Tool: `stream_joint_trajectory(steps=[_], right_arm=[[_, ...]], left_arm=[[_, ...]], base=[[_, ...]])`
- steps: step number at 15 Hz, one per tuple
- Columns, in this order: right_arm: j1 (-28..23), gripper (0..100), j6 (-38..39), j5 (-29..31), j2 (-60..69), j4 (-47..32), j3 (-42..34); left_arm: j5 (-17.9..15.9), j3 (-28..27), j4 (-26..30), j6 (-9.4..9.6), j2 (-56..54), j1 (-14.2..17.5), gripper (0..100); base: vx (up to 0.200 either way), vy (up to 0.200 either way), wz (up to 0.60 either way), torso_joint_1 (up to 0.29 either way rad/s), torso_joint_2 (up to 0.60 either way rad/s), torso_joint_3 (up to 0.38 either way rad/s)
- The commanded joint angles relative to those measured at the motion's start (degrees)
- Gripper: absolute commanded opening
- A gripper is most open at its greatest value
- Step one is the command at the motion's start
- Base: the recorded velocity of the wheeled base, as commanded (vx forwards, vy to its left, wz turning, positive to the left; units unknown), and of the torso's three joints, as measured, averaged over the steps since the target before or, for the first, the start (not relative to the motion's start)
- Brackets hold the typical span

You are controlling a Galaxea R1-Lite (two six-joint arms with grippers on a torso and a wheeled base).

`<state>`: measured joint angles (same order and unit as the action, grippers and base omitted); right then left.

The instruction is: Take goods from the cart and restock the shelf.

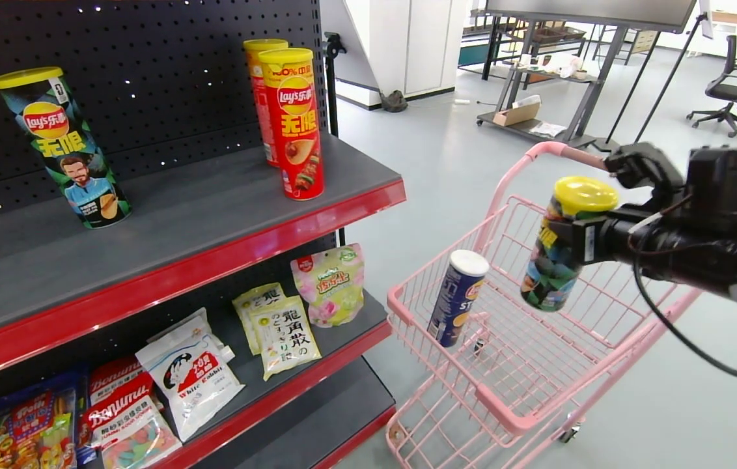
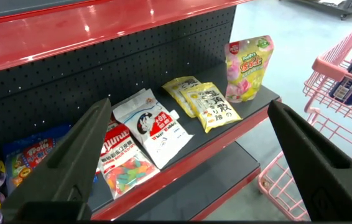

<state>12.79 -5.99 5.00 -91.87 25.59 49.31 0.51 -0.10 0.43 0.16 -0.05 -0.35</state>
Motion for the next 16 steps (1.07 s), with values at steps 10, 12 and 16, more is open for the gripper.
stream_joint_trajectory(steps=[10, 12, 16], right_arm=[[-1.54, 0, 0.62, 8.27, 48.63, -42.99, -6.07], [-2.07, 0, -0.25, 8.27, 51.0, -42.99, -7.74], [-1.98, 0, -1.22, 8.19, 54.16, -43.08, -10.29]], left_arm=[[-0.69, 0.01, 0.01, 0.02, 0.05, 0.0, 100], [-0.69, 0.01, 0.01, 0.11, 0.05, 0.0, 100], [-0.6, 0.01, 0.01, 0.11, 0.05, 0.0, 100]], base=[[0.0, 0.0, 0.0, 0.0, 0.0, 0.0], [0.0, 0.0, 0.0, 0.0, 0.0, 0.0], [0.0, 0.0, 0.0, 0.074, -0.2, -0.126]])
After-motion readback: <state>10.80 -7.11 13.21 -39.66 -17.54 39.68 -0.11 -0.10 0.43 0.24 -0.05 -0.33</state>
